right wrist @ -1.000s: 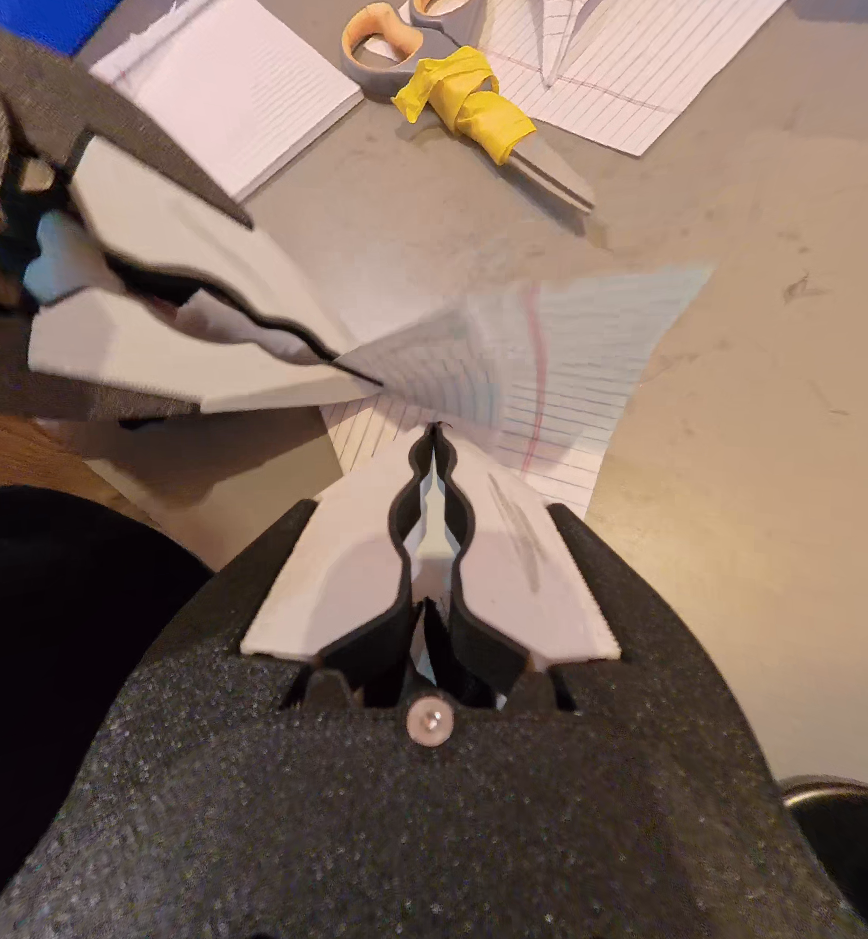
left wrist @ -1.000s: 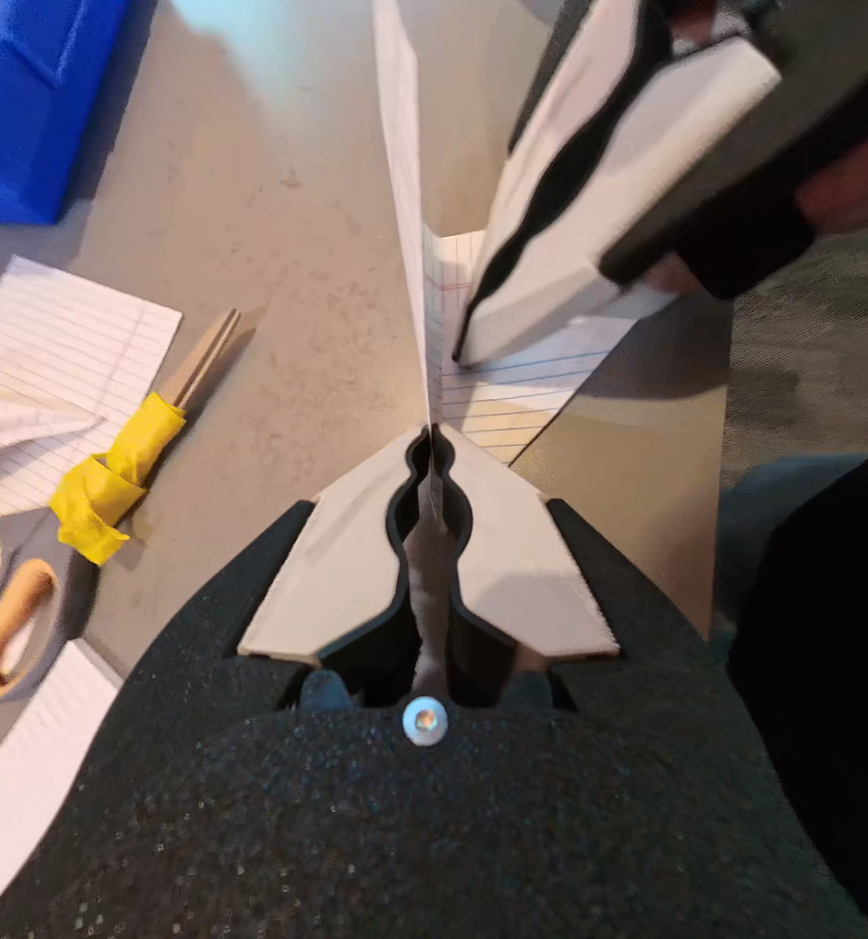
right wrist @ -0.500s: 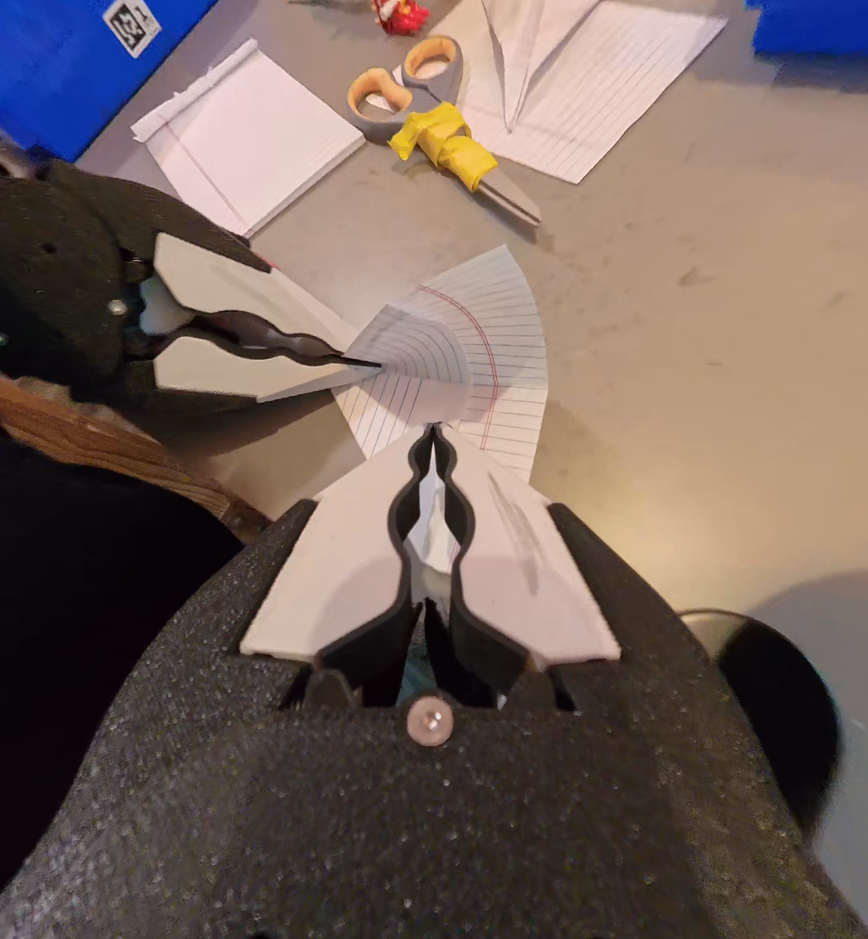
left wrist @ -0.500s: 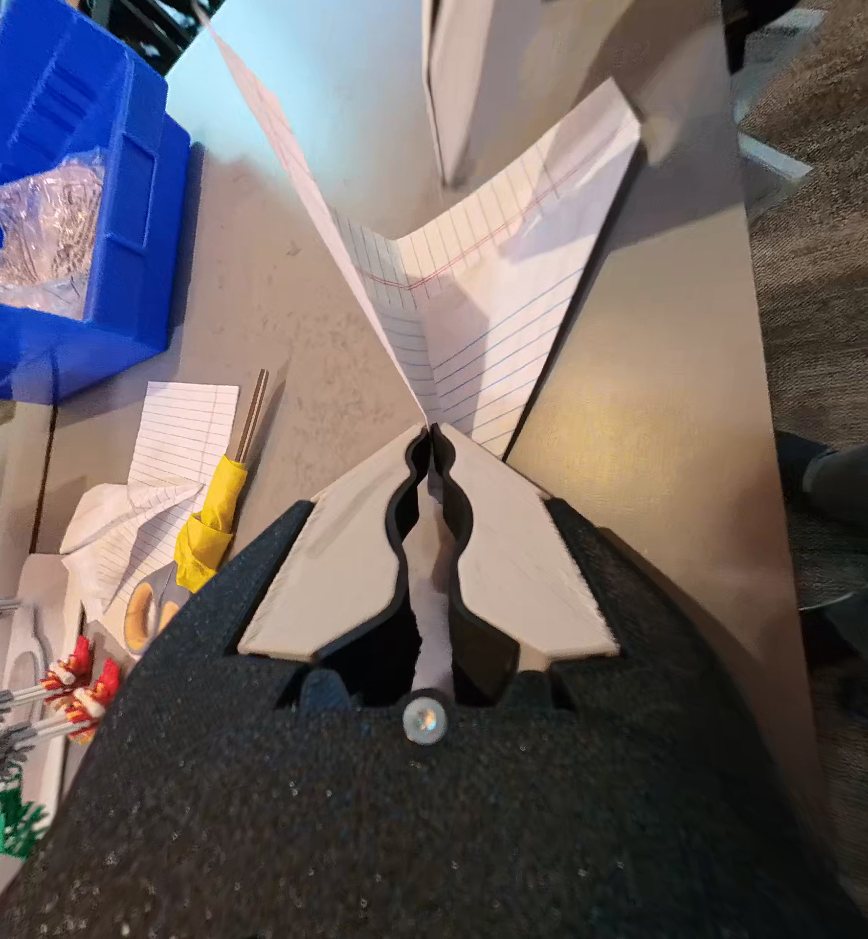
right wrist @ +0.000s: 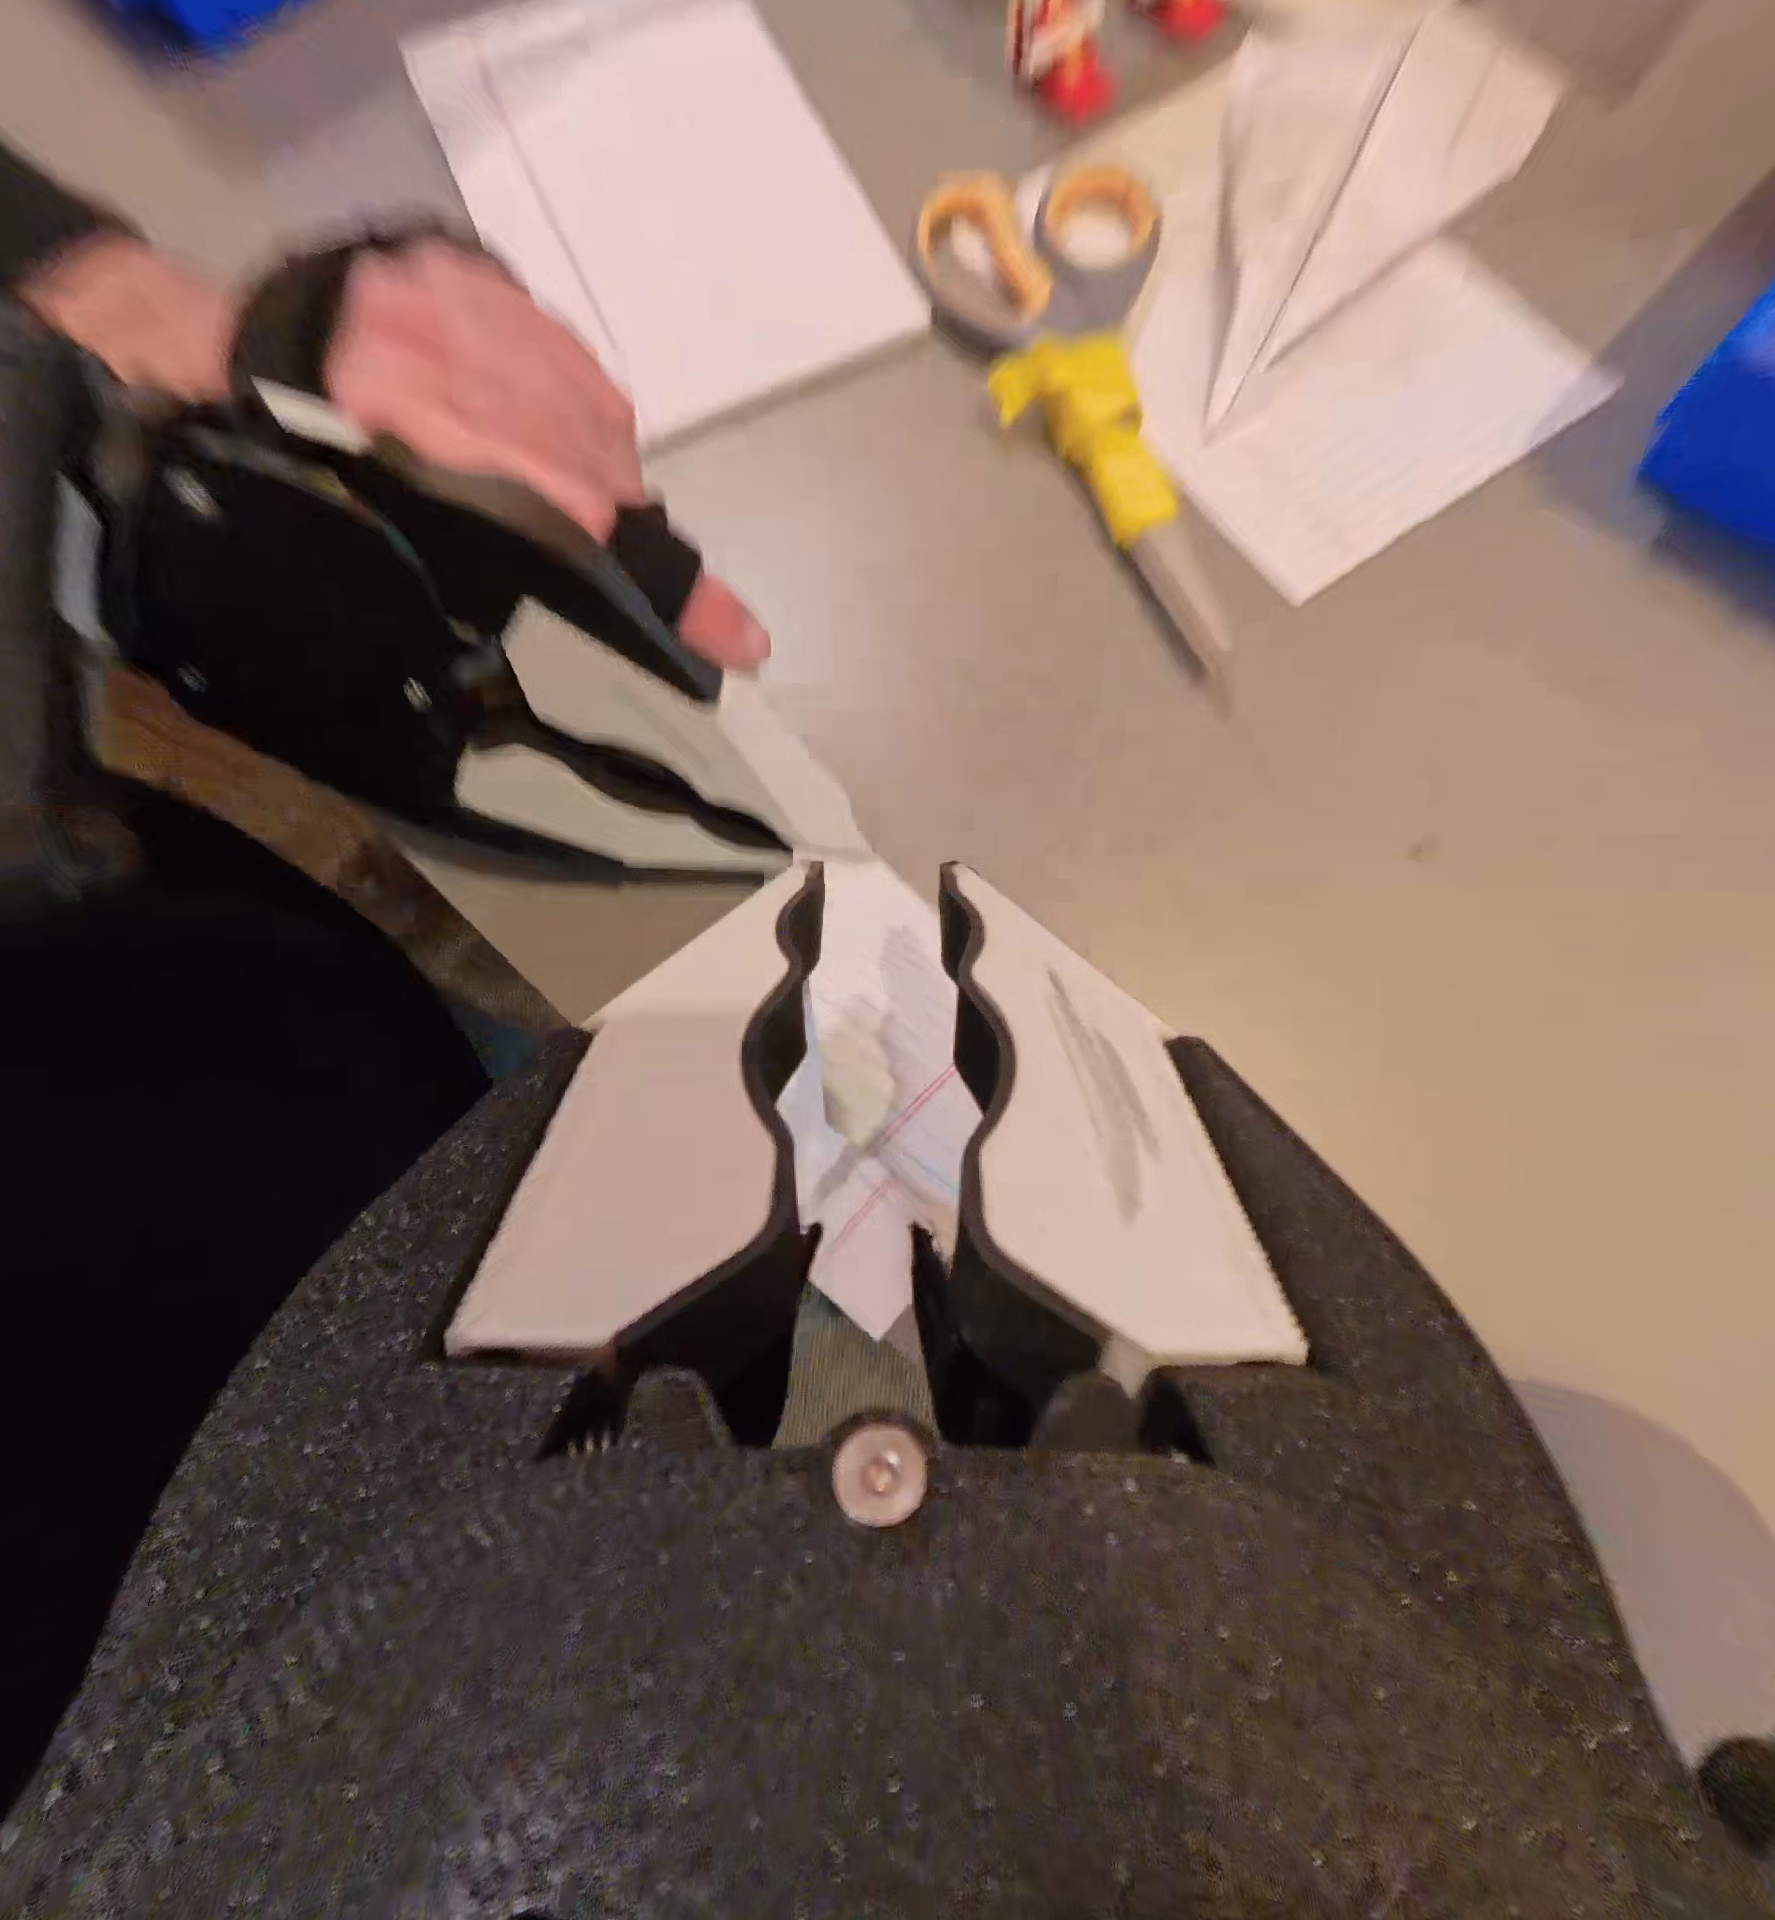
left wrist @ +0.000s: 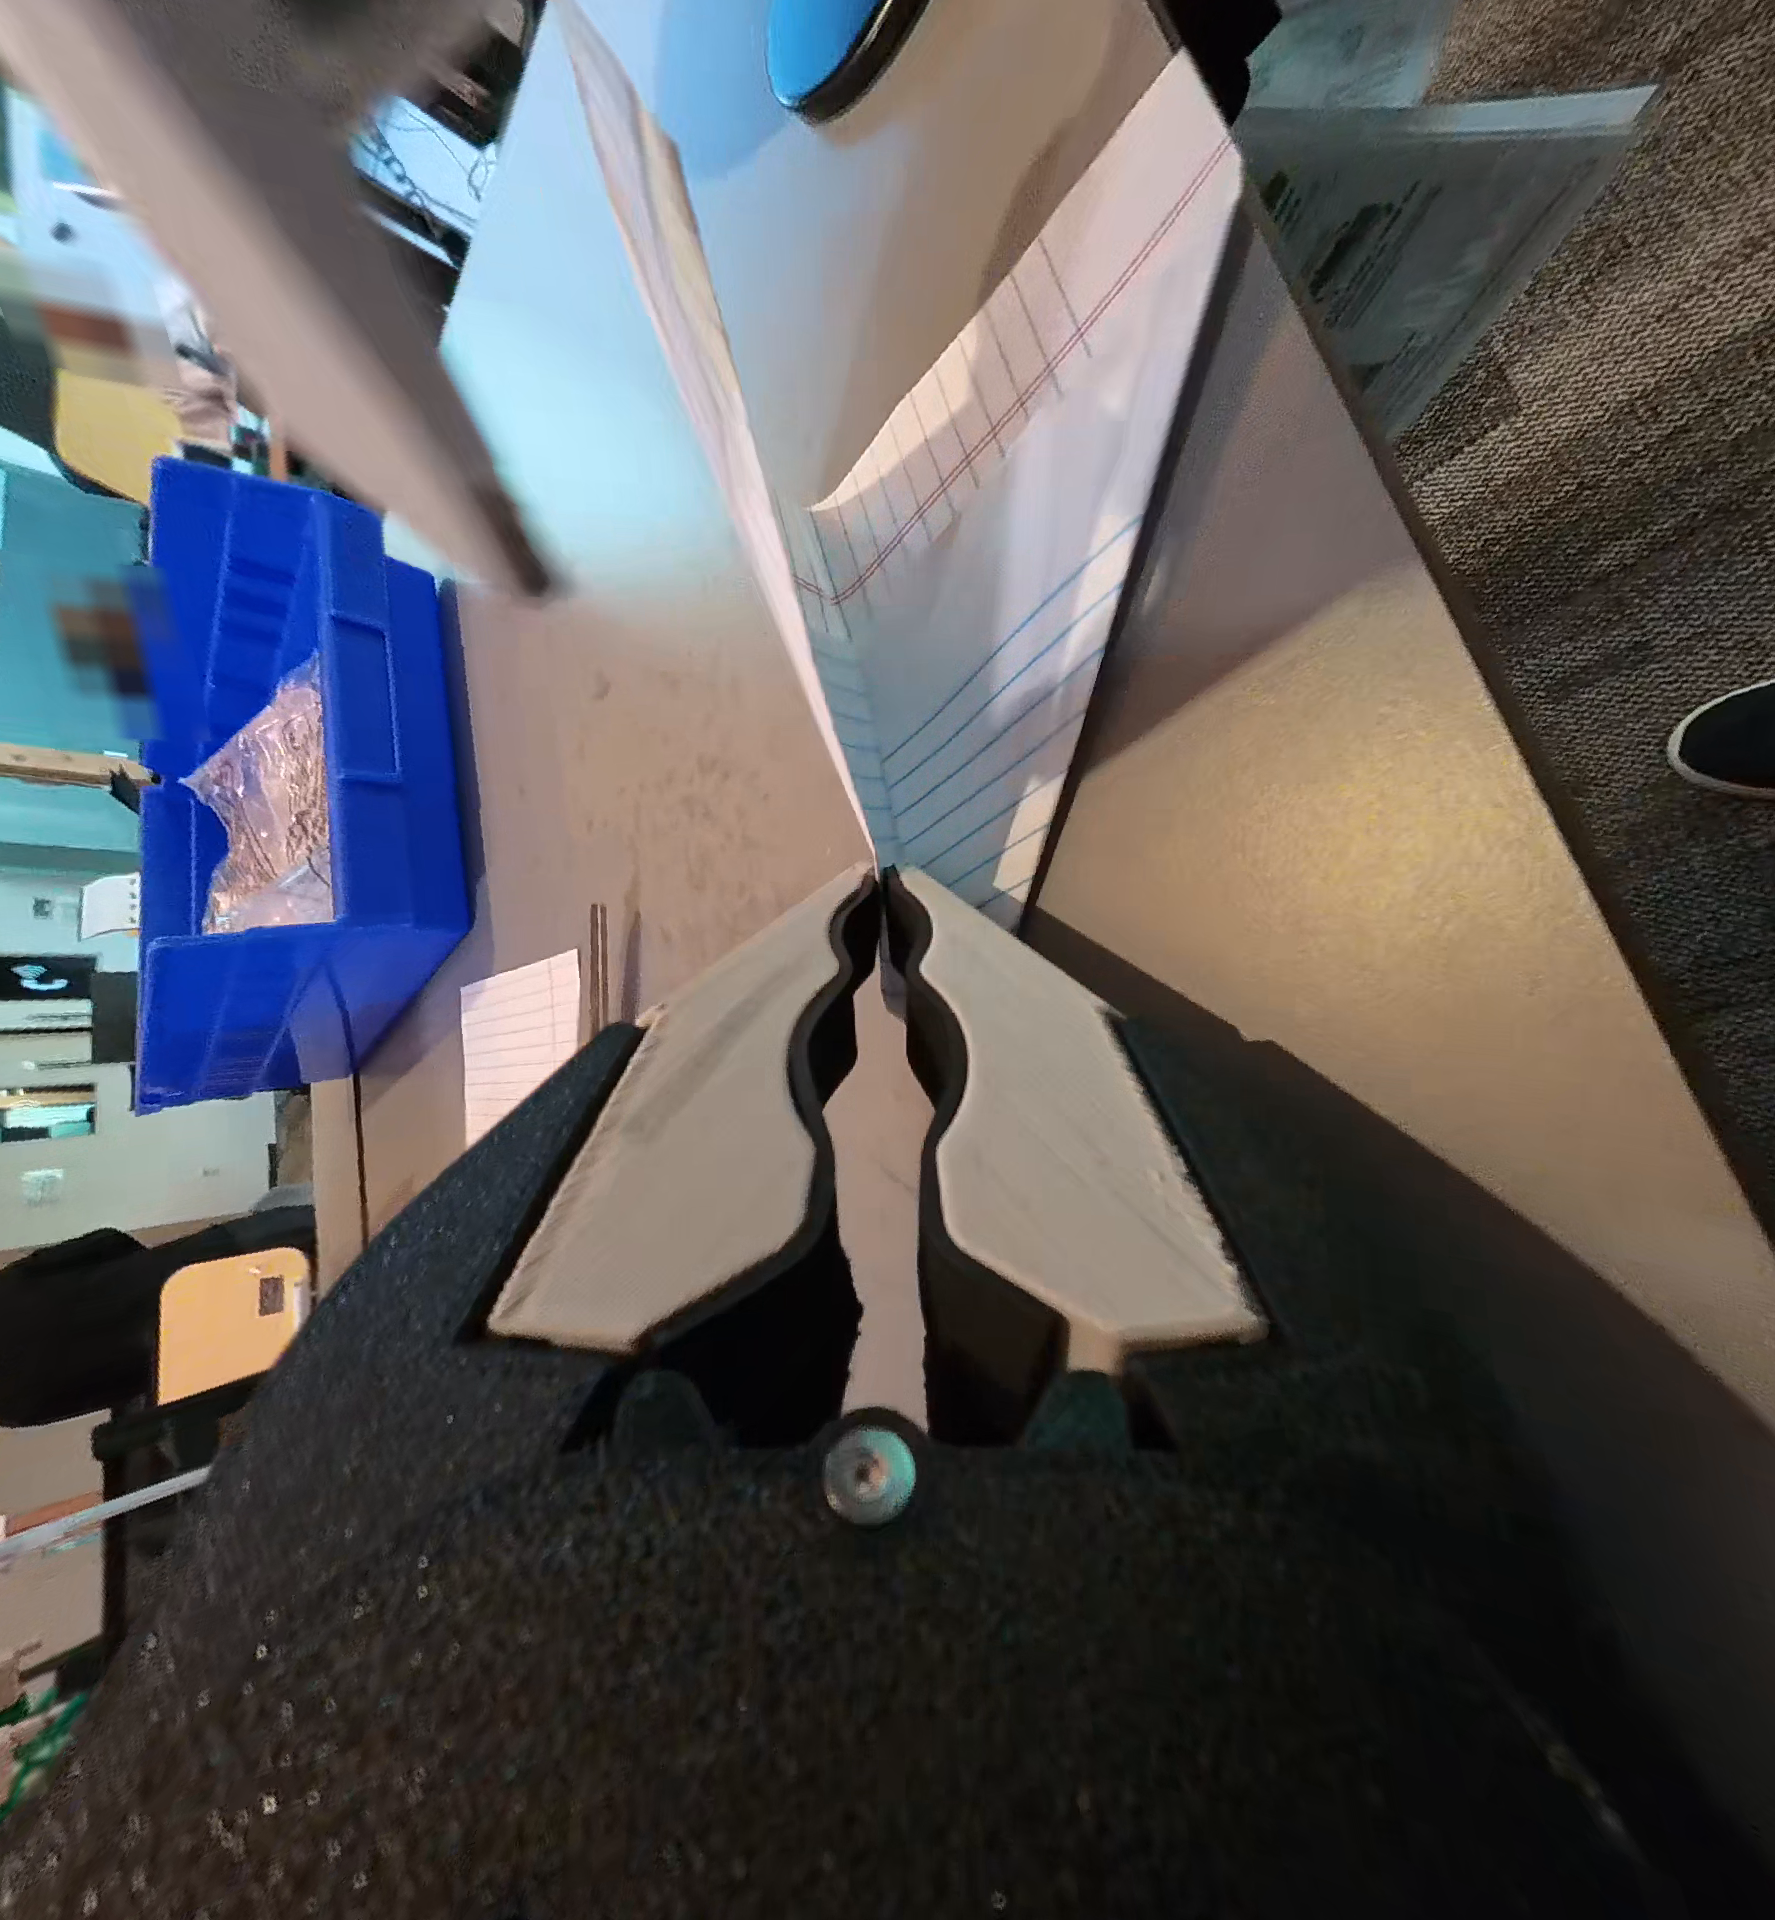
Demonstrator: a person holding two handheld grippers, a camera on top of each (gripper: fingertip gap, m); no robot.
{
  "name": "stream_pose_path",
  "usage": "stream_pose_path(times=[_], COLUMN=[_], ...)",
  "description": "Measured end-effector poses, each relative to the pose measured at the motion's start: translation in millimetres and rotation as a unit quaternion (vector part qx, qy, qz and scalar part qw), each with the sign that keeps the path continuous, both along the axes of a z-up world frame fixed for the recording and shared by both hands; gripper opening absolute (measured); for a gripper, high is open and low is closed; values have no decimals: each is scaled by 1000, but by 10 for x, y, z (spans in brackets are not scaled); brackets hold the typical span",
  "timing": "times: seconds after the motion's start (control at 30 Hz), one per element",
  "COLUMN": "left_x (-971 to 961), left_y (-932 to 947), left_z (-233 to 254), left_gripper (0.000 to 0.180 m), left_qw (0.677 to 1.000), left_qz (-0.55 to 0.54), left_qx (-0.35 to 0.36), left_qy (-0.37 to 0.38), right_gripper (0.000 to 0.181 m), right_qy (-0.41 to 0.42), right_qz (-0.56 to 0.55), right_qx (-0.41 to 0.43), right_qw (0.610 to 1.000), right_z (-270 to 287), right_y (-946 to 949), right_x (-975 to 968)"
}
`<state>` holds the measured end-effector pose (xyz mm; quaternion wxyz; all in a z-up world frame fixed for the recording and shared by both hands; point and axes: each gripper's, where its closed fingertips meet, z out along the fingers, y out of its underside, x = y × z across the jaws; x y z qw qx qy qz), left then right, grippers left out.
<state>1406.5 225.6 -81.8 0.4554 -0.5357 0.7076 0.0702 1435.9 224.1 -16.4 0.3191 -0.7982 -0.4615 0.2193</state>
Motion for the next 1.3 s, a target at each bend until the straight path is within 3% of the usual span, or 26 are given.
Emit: stream_pose_path(times=[0.13,0.63,0.93,1.3], left_x=[-18,-164,-171,-159], left_y=[33,-122,-152,-148], left_z=[37,74,-36,-46], left_gripper=[0,21,1,0], left_qw=[1000,991,995,994], left_qz=[-4,-14,-18,-13], left_qx=[9,-117,-90,-108], left_qy=[-4,-61,-32,-19], right_gripper=[22,17,17,0], right_qy=[-39,-45,-26,-61], right_qz=[36,34,52,99], right_qx=[-78,-98,-99,-108], right_qw=[996,994,993,987], right_z=[-480,-683,-505,-705], right_y=[-205,-263,-233,-170], right_x=[-11,-3,-62,-95])
